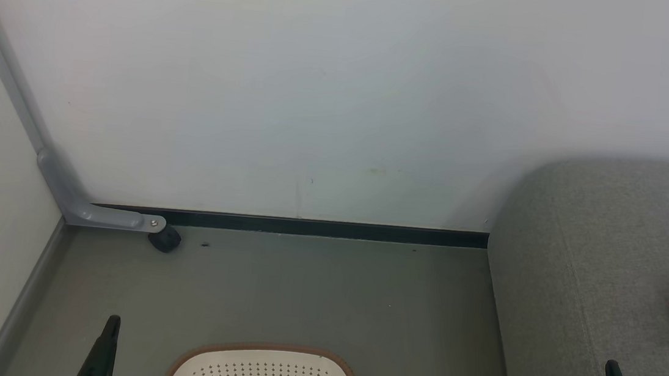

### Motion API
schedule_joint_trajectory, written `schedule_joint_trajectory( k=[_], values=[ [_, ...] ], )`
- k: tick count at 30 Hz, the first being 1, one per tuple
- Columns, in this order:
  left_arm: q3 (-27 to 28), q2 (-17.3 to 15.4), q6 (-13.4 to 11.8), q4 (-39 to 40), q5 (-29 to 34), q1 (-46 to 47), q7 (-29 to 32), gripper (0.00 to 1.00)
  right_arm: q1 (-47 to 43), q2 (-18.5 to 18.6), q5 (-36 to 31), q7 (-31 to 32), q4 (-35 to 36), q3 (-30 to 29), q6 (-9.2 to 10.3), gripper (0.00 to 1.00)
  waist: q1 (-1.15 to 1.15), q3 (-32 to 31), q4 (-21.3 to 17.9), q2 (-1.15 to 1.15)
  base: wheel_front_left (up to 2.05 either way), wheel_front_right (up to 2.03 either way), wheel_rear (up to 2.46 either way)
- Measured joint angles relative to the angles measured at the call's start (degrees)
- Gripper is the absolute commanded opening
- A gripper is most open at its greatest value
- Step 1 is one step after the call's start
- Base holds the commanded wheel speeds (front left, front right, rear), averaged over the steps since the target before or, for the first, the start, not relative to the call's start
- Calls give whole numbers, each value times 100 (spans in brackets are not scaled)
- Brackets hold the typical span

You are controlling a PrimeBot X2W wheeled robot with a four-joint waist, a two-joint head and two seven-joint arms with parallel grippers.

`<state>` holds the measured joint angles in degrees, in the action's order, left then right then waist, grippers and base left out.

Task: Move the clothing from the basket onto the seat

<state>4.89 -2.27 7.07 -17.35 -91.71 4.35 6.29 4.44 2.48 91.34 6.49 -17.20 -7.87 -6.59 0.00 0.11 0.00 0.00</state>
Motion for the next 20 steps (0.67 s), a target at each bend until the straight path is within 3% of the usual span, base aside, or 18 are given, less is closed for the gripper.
schedule_joint_trajectory(
  k=[20],
  values=[
    [0, 1, 0, 2, 0, 0, 0, 0, 0, 0, 0, 0, 0, 0, 0, 0, 0, 0, 0, 0, 0, 0, 0]
  ],
)
